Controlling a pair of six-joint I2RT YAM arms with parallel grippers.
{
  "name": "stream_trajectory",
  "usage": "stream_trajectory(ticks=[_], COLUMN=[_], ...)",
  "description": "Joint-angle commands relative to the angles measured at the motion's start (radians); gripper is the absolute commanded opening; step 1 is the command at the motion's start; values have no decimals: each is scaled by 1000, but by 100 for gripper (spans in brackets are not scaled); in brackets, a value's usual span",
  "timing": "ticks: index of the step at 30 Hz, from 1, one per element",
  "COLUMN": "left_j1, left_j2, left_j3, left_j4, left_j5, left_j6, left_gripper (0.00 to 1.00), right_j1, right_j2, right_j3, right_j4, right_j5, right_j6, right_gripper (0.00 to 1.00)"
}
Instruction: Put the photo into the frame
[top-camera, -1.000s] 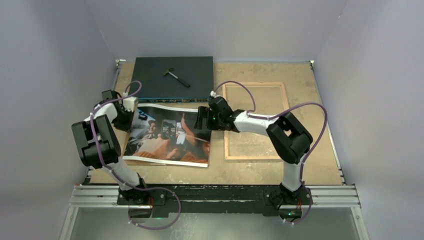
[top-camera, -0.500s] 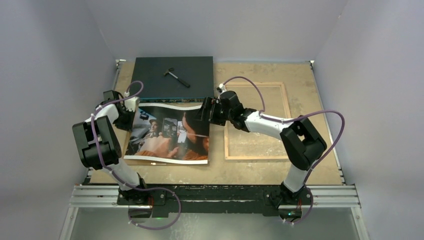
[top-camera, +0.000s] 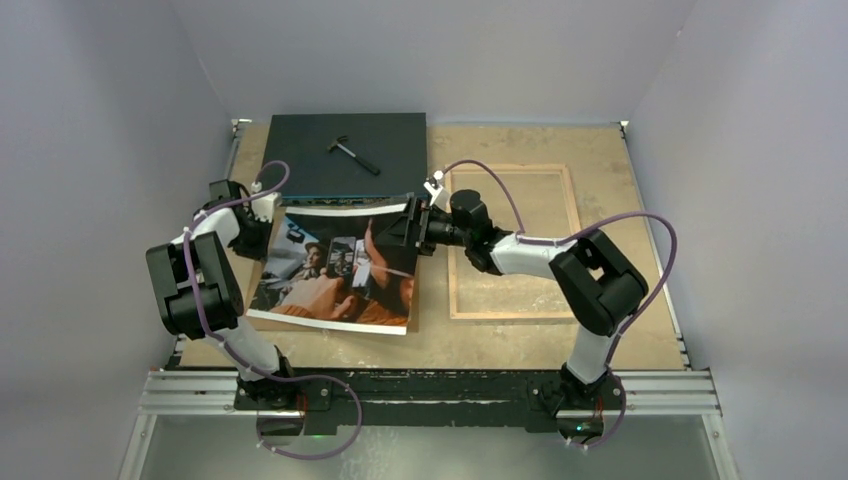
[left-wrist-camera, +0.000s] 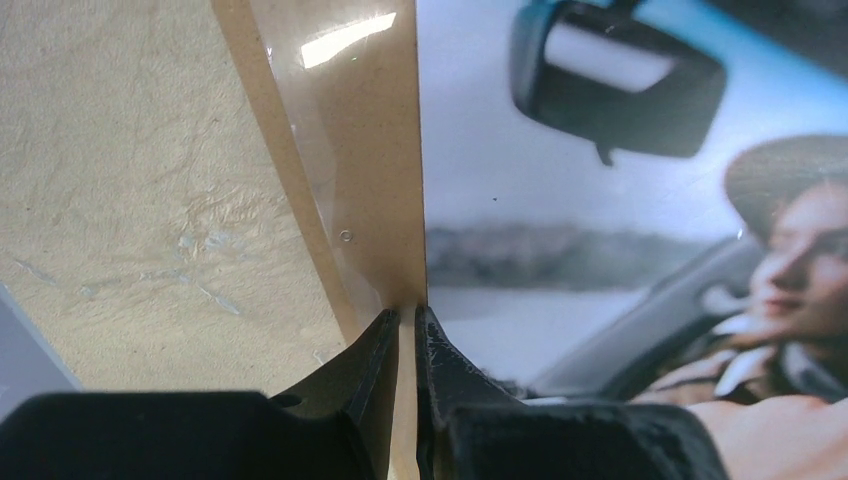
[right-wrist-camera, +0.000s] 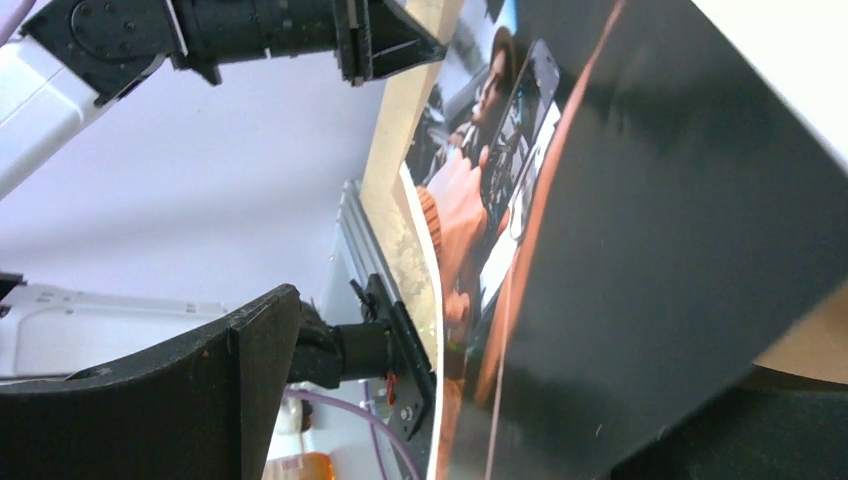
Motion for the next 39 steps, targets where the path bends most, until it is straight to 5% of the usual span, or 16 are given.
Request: stream_trajectory(ticks=[1, 20, 39], left_j1=[-23, -17, -23], left_j2=[58, 24, 66], left_j3=[-59, 82, 10], left_j4=[-24, -111, -46], left_j5=[75, 54, 38], left_j6=[-24, -27, 0], left_gripper=[10, 12, 10], right_j1=[7, -130, -145], right_j2=[27, -47, 278], right_j3=[-30, -124, 71], right_j4=[223, 317, 514], right_j5=[-150, -234, -237], right_j6=[89, 181, 300], right_gripper=[99, 86, 88])
